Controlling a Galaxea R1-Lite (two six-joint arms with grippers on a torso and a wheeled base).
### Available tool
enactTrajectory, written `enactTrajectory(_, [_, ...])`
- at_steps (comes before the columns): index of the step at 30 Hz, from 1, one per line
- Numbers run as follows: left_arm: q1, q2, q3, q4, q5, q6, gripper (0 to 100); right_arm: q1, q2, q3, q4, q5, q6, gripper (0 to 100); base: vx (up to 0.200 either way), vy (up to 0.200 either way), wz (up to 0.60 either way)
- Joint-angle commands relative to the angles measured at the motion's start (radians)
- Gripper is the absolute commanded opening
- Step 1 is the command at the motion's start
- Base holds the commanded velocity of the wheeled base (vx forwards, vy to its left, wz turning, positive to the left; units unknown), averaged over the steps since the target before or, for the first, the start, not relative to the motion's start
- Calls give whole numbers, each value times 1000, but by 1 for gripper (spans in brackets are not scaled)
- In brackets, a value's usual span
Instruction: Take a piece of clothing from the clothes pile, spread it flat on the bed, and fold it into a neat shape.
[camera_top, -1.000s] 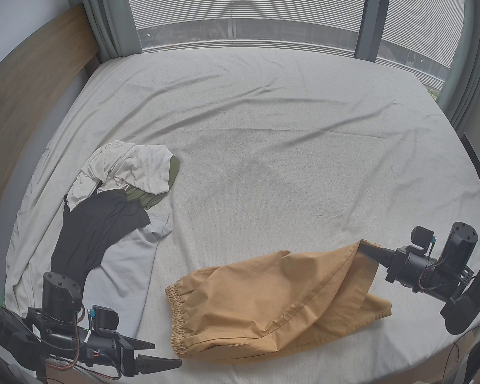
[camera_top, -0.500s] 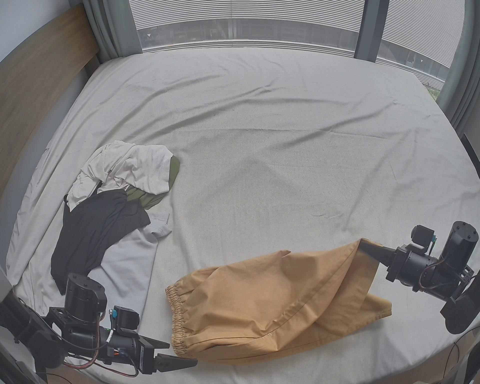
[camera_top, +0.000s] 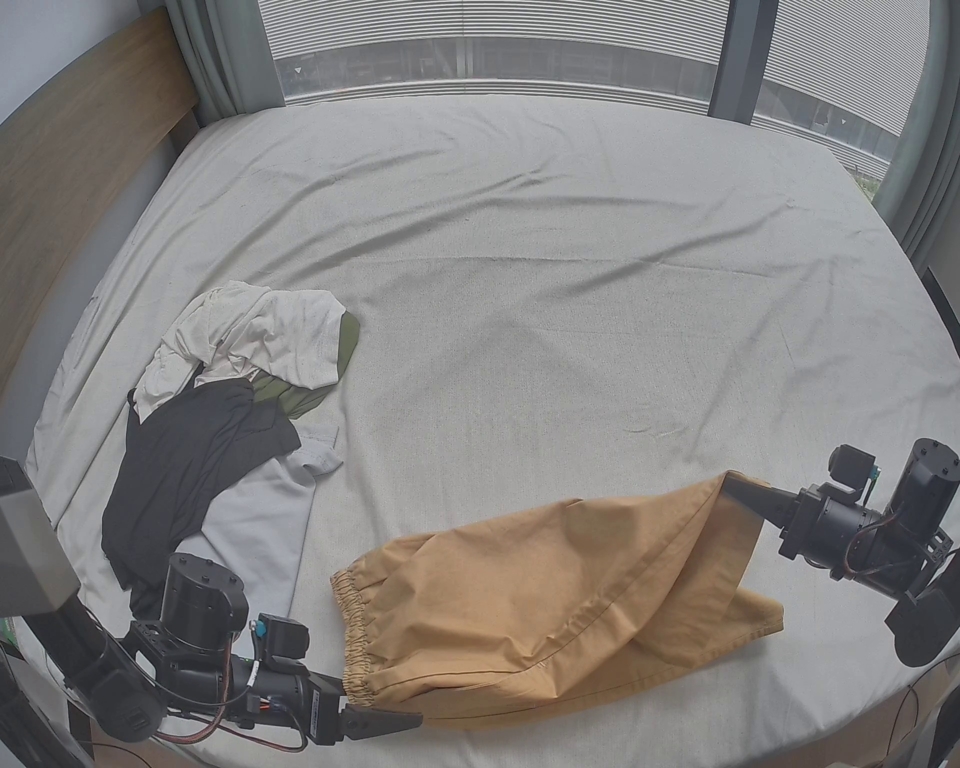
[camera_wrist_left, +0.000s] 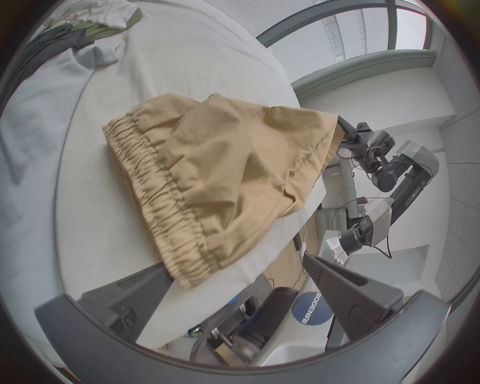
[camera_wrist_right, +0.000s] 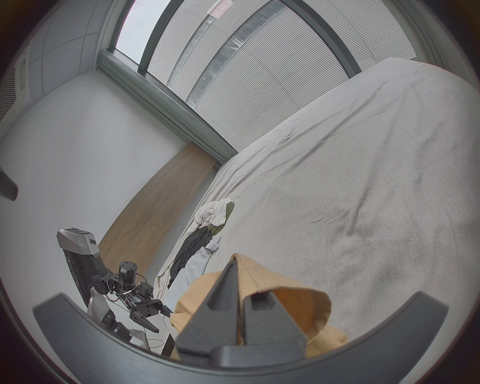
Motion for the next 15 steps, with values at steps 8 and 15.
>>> enactTrajectory(8, [-63,35,-9,-270,47,-159,100,9,-3,2,1,0,0,0,0,0,0])
enactTrajectory(15, [-19,93,-69,-451,96,-231,100,7,-1,-8,0,-1,0,0,0,0,0])
